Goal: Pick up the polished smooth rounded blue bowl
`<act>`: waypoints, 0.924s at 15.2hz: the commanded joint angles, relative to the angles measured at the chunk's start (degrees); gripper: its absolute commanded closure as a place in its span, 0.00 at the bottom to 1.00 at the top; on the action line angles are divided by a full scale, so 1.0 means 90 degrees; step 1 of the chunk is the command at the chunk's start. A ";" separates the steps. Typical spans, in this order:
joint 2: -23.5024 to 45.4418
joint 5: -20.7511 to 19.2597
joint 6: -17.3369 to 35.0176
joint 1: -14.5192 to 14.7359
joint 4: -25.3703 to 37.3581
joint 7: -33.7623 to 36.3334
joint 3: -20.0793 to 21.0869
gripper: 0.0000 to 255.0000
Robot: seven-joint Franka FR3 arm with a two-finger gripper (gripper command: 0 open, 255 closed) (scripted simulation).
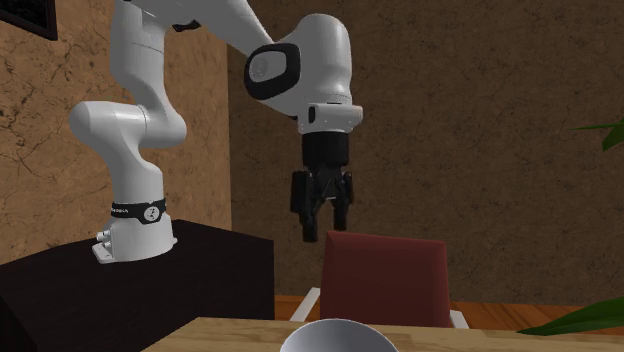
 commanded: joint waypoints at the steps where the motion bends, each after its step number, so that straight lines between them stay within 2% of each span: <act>1: 0.0537 -0.0165 0.0211 0.0026 0.0285 0.0091 -0.0049 0.00; 9: 0.2556 -0.0572 0.0547 0.0187 0.1821 0.0258 -0.0297 0.00; 14: 0.2925 -0.0624 0.0766 0.0223 0.1966 0.0313 -0.0350 0.00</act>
